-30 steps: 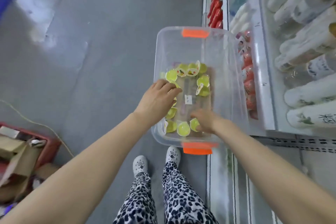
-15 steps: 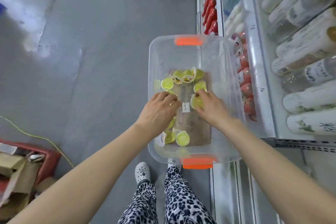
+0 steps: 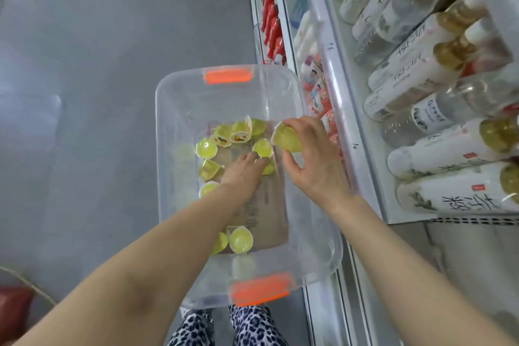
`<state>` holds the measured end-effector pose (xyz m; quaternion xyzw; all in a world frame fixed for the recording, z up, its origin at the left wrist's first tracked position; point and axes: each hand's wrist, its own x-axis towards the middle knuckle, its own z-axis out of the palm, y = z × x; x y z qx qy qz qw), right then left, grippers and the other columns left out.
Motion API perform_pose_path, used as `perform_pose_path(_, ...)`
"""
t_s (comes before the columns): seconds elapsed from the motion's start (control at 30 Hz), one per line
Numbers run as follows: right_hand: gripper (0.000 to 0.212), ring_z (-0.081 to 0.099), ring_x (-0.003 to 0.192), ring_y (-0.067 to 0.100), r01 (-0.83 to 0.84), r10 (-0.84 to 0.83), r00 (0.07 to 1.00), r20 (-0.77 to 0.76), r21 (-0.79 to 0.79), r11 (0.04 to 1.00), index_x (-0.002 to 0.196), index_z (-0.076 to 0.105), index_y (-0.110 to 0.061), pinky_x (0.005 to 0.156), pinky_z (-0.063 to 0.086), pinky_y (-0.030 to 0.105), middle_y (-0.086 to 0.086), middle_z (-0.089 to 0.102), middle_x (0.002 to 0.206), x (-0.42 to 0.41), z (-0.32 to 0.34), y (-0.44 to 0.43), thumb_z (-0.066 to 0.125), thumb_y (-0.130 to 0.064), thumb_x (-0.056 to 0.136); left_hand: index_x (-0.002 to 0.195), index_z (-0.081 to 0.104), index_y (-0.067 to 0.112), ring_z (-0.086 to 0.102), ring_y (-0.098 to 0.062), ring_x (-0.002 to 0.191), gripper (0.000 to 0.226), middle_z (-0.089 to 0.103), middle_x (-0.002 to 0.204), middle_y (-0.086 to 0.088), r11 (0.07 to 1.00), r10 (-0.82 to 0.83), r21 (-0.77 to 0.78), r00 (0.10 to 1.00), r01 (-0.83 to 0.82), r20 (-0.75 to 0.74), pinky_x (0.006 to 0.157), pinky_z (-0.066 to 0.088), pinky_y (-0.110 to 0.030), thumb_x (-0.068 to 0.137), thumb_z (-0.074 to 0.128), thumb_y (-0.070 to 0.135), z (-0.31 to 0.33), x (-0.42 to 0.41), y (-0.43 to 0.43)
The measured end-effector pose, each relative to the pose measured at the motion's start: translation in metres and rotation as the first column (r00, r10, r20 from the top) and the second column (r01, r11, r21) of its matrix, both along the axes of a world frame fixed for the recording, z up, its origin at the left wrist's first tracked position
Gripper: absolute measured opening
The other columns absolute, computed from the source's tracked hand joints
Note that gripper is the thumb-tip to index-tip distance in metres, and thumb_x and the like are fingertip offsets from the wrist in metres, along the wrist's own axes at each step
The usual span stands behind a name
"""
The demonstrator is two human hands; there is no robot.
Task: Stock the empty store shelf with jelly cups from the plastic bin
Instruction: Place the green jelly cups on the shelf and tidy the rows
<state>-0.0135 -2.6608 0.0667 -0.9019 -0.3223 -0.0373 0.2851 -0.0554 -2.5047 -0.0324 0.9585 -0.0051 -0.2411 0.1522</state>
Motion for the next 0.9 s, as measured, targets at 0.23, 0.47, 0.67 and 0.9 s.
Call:
perform_pose_path(0.23, 0.049, 0.052, 0.100, 0.020, 0.003, -0.002, 0.999, 0.037, -0.028, 1.000, 0.136, 0.051, -0.017, 0.075, 0.054, 0.037, 0.008, 0.048, 0.120, 0.001, -0.002, 0.002, 0.060, -0.018, 0.088, 0.126, 0.039, 0.020, 0.044, -0.032, 0.119, 0.050, 0.047, 0.125, -0.010, 0.993, 0.122, -0.006, 0.991, -0.122, 0.055, 0.095, 0.044, -0.040, 0.085, 0.067, 0.015, -0.024, 0.005, -0.007)
perform_pose_path(0.47, 0.051, 0.048, 0.111, 0.018, 0.104, -0.105, 0.993, -0.063, -0.017, 0.994, 0.138, 0.042, -0.010, 0.088, 0.048, 0.030, 0.009, 0.045, 0.127, -0.007, 0.005, 0.009, 0.059, -0.022, 0.090, 0.119, 0.043, 0.016, 0.059, -0.034, 0.095, 0.050, 0.047, 0.115, -0.011, 0.939, 0.307, -0.161, 0.952, -0.304, -0.009, 0.078, 0.048, -0.040, 0.080, 0.073, 0.026, -0.001, -0.014, 0.005)
perform_pose_path(0.67, 0.038, 0.058, 0.100, 0.018, 0.239, -0.218, 0.956, -0.199, 0.090, 0.967, 0.125, 0.046, -0.013, 0.087, 0.050, 0.044, 0.003, 0.057, 0.117, -0.036, 0.031, 0.014, 0.060, -0.019, 0.090, 0.124, 0.046, 0.010, 0.053, -0.029, 0.103, 0.058, 0.047, 0.120, -0.010, 0.866, 0.406, -0.379, 0.901, -0.325, 0.156, 0.077, 0.039, -0.029, 0.074, 0.073, 0.019, 0.057, -0.036, 0.027)
perform_pose_path(0.9, 0.053, 0.052, 0.107, 0.019, 0.339, -0.325, 0.926, -0.193, 0.048, 0.939, 0.137, 0.046, -0.026, 0.095, 0.046, 0.037, 0.005, 0.043, 0.123, -0.094, 0.063, 0.004, 0.062, -0.024, 0.086, 0.121, 0.050, 0.011, 0.055, -0.025, 0.105, 0.056, 0.058, 0.115, -0.006, 0.858, 0.373, -0.460, 0.893, -0.228, 0.252, 0.079, 0.038, -0.027, 0.073, 0.076, 0.022, 0.124, -0.083, 0.038)
